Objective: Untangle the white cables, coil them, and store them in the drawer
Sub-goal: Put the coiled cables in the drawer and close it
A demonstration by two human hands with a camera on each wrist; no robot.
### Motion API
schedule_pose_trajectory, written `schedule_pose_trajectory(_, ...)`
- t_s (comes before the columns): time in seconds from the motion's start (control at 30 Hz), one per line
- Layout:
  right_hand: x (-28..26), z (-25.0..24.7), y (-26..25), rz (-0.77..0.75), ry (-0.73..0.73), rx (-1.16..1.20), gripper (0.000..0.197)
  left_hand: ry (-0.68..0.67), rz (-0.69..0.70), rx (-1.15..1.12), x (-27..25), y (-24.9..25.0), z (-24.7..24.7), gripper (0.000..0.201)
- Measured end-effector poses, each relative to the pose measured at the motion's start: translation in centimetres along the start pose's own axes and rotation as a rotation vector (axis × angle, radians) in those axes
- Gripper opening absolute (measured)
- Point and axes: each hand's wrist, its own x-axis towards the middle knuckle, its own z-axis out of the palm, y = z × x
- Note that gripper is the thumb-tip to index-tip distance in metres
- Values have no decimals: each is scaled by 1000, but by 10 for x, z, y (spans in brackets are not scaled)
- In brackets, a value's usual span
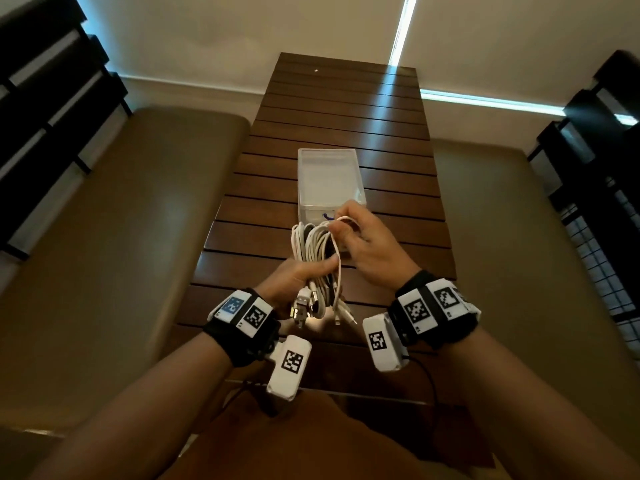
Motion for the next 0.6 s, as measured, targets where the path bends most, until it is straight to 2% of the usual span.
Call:
schedule_pose_trajectory(0.1,-4,12,1,46,-15,38,14,-54,33,-88,-3,-3,7,26)
schedule_pose_trajectory(0.17,-5,16,6,107,-17,34,17,-30,53,-95,-3,-1,11,28)
schedule_pose_trajectory(0.2,-6,17,8,147,-30,48,21,-12,53,-84,-2,0,12,30)
schedule_pose_trajectory(0.3,-11,18,11,254,-107,39,53,24,35,-31,-1,5,11,29)
schedule_pose_trajectory(0.43,-10,13,12,298,-167,-2,55,54,16,96,-4,13,13,15)
schedule_pose_trajectory(0.5,-9,11,12,304,-143,73,54,79,46,178,-2,16,14,15)
schedule_pose_trajectory(0.6,-9,14,2,300,23,348,49,117,114,316,3,22,18,19)
